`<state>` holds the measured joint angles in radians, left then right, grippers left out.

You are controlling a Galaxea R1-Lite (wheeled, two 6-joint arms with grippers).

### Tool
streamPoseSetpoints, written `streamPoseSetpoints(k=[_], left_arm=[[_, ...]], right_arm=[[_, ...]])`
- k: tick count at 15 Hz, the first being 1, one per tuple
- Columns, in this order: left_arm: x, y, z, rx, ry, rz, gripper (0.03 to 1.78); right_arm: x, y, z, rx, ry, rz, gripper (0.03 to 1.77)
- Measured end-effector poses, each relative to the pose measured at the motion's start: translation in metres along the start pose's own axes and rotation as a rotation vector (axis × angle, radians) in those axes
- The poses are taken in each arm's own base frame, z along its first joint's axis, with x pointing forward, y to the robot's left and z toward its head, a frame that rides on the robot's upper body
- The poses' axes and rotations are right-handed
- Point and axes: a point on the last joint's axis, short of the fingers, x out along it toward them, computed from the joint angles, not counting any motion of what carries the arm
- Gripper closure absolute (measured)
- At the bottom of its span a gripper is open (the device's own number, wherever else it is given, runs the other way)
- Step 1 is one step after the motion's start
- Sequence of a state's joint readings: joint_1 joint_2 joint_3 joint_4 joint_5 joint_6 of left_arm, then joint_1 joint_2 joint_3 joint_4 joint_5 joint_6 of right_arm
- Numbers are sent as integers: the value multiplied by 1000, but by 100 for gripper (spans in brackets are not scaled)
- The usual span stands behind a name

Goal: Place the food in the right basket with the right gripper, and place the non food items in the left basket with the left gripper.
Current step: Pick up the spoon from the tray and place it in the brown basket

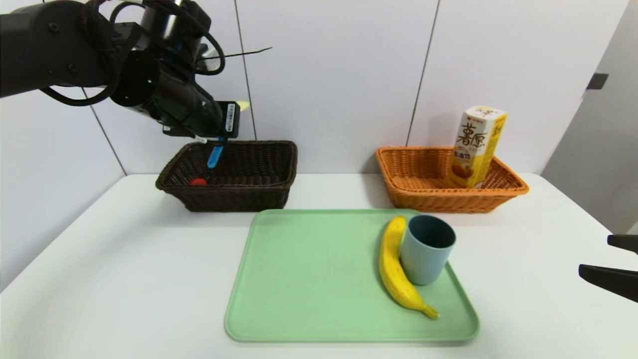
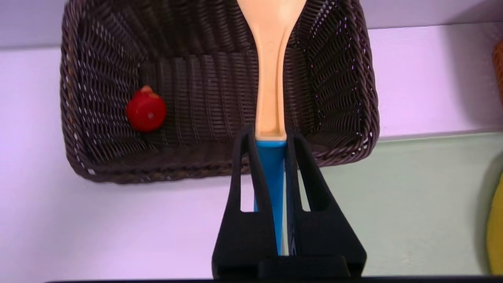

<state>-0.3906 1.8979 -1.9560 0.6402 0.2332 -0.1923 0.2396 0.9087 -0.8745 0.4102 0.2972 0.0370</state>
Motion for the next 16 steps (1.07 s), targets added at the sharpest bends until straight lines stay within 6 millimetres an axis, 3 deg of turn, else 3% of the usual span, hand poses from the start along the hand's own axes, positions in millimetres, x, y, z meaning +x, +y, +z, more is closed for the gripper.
streamPoseSetpoints(k=[6, 16], left_arm=[[22, 27, 14, 393, -95, -18, 167], [54, 76, 5, 931, -85, -174, 167]], right_arm=[[2, -1, -1, 4, 8, -2, 10], [3, -3, -5, 16, 20, -23, 10]])
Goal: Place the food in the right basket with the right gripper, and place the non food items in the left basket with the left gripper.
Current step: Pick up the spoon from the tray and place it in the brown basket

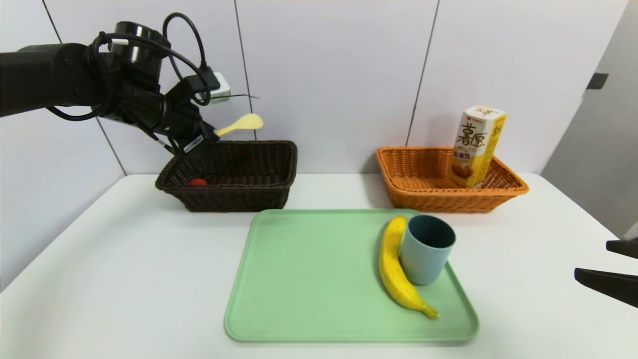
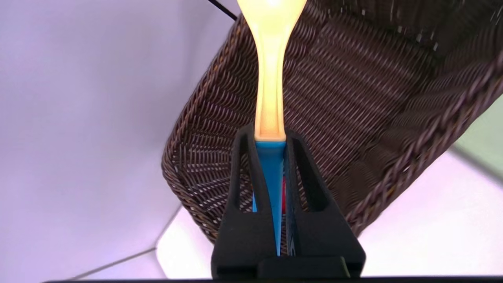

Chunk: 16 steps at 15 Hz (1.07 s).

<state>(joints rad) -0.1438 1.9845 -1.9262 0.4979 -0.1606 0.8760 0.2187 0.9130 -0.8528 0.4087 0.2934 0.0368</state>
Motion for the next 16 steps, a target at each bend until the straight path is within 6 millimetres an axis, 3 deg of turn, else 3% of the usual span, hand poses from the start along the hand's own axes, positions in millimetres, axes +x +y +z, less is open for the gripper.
streamPoseSetpoints(k=[4, 10, 13, 16], left_arm=[[22, 1, -20, 41, 50, -31, 167], [44, -4, -31, 31, 83, -70, 166], [47, -6, -34, 26, 93, -81, 113], [46, -7, -34, 22, 96, -87, 82]], right_arm=[[1, -1, -1, 6, 5, -8, 10], [1, -2, -3, 9, 7, -13, 10], [1, -2, -3, 10, 7, -15, 10], [0, -2, -3, 10, 6, -15, 10]])
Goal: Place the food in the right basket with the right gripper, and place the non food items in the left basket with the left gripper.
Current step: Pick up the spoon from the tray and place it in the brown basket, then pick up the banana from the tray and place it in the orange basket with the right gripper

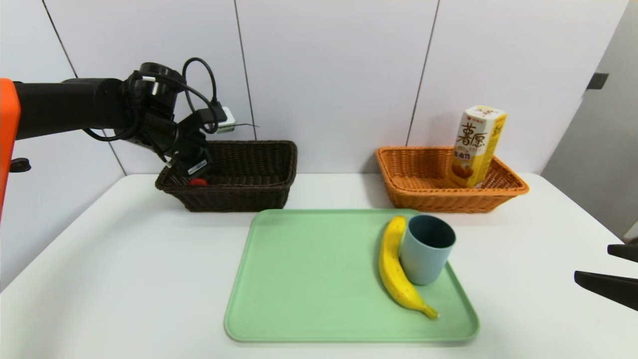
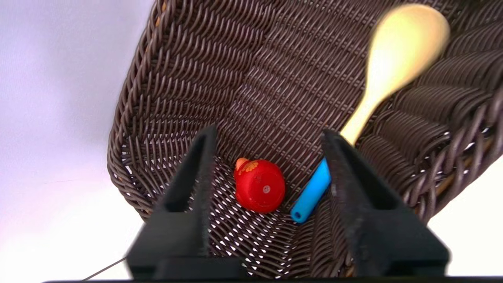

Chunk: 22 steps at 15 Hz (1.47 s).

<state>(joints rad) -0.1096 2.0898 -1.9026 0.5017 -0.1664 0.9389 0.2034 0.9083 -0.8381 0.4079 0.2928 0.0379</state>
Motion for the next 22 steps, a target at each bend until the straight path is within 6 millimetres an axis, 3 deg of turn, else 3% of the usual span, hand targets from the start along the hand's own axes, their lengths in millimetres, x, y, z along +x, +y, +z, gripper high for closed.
streamPoseSetpoints(k=[3, 6, 10, 15, 18, 22], left_arm=[[-11, 3, 4, -51, -16, 22, 58], [-35, 9, 16, -201, -65, 66, 43], [-89, -5, 40, -491, -131, 46, 30], [-170, -60, 46, -715, -134, -71, 21], [-211, -99, 29, -734, -137, -124, 18], [-246, -141, 5, -687, -159, -191, 15]], right_arm=[[-1, 0, 0, -1, -4, 0, 10], [-3, 1, 1, -3, -14, -1, 10], [-5, 2, 3, -7, -26, 2, 10], [-7, 3, 4, -15, -39, 9, 10], [-10, 3, 3, -19, -48, 9, 10], [-15, 5, 5, -25, -64, 10, 10]])
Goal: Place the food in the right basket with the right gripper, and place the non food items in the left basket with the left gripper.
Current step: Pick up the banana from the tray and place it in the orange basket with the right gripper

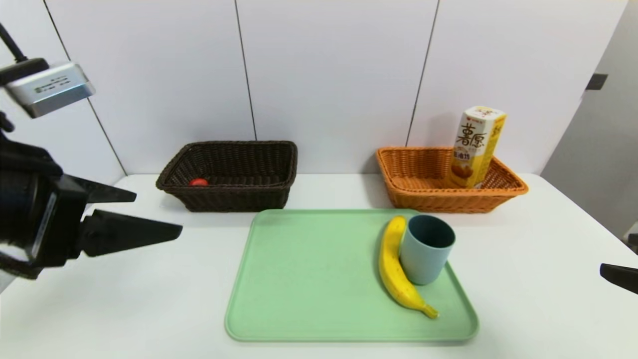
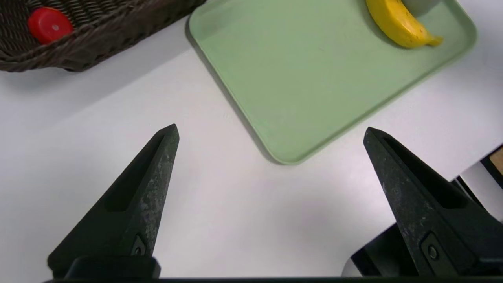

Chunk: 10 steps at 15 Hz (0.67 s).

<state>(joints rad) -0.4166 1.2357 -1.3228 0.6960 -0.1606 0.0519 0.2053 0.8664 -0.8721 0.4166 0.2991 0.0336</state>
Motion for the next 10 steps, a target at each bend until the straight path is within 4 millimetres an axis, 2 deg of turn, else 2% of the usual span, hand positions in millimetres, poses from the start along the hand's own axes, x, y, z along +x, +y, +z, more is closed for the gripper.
streamPoseSetpoints(k=[4, 10], left_arm=[[-15, -12, -24, 41, -1, -56, 14], [-20, -16, -32, 58, -3, -75, 12]], right_arm=[[-2, 1, 1, -8, -7, 12, 10], [14, 5, -2, -27, 63, 99, 10]])
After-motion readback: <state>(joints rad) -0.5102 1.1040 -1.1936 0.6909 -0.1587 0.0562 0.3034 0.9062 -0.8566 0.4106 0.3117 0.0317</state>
